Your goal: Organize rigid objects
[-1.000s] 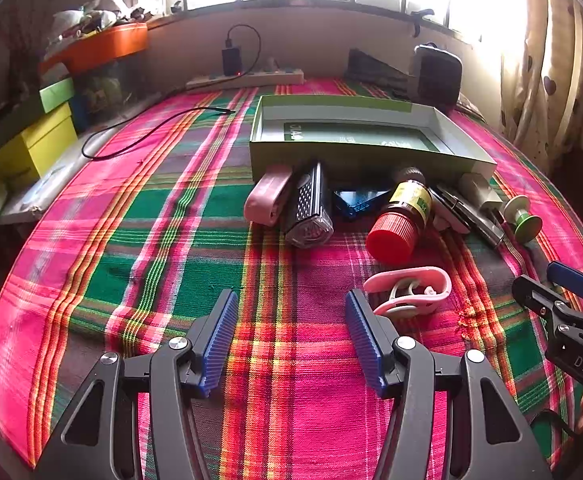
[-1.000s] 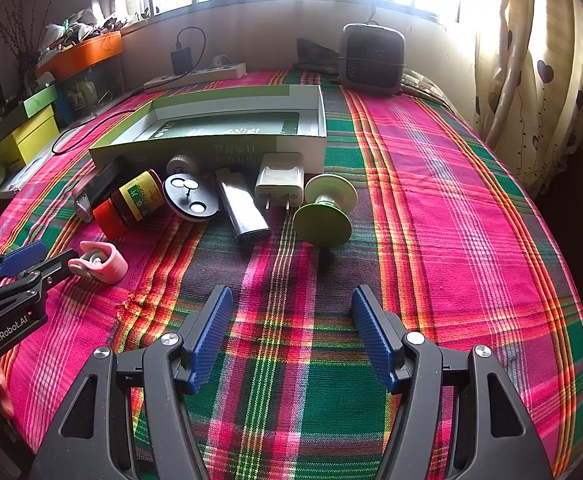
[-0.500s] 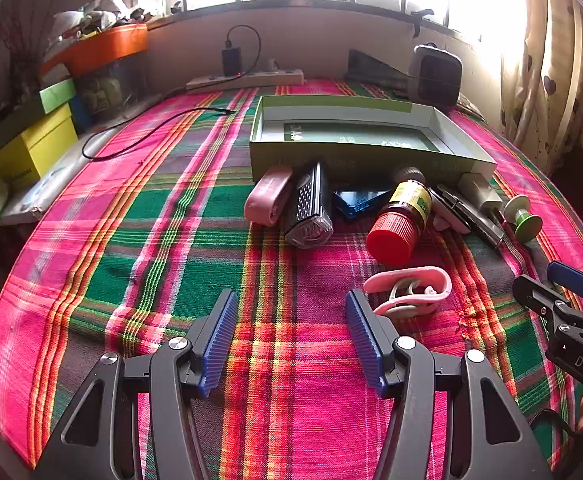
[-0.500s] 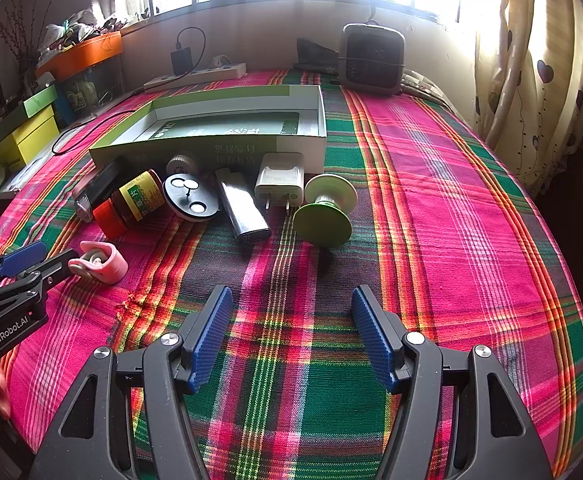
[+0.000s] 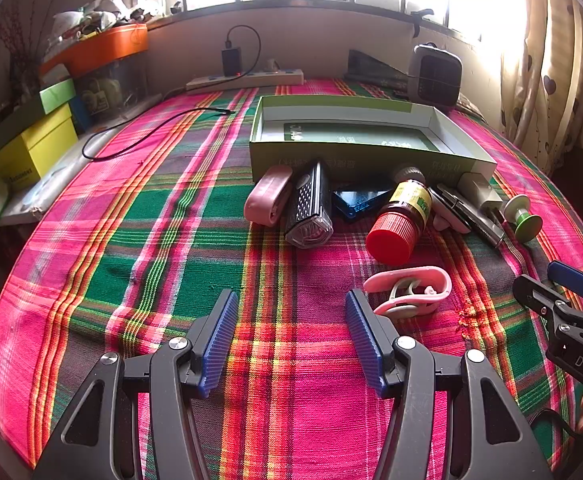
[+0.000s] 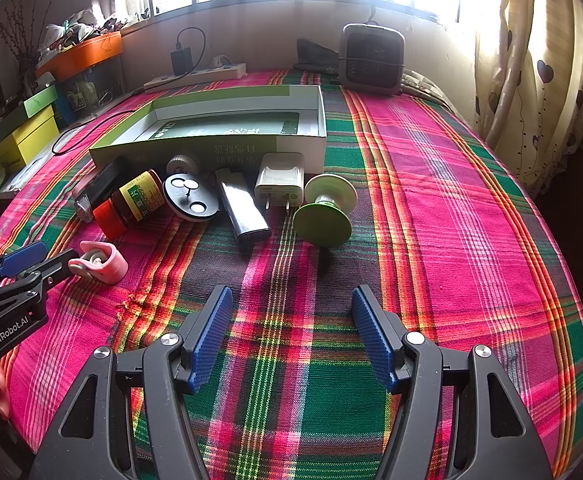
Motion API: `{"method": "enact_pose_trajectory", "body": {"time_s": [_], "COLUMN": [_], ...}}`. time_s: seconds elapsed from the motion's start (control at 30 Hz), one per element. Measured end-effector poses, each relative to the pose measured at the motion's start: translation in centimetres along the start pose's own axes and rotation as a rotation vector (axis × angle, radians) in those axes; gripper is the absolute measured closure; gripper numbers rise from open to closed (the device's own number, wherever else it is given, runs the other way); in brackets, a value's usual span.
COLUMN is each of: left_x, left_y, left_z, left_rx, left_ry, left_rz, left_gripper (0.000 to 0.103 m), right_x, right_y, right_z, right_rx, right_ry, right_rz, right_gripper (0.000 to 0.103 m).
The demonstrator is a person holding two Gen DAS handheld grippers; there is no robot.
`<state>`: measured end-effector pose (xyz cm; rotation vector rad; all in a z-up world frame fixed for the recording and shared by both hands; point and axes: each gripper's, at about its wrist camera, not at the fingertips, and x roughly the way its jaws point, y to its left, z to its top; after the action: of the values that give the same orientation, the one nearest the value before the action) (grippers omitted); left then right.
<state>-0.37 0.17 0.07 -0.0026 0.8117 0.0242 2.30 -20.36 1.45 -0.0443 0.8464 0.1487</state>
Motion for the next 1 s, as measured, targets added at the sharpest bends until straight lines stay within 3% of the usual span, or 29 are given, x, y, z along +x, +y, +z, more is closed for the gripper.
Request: {"method": "enact_pose_trajectory", "body": {"time_s": [1.0], "left_x": [-0.08], "left_y": [0.09], "left_z": [0.06], "left_rx": [0.011], "left_ry": [0.006], "left_rz": [-0.011], "left_gripper": [0.048], "right_x": [0.00], "right_y": [-0.18], "right_z": [0.13], "right_rx": [0.005], "right_ry": [0.001], "right_rz": [0.009], "right_gripper": [0.040]}}
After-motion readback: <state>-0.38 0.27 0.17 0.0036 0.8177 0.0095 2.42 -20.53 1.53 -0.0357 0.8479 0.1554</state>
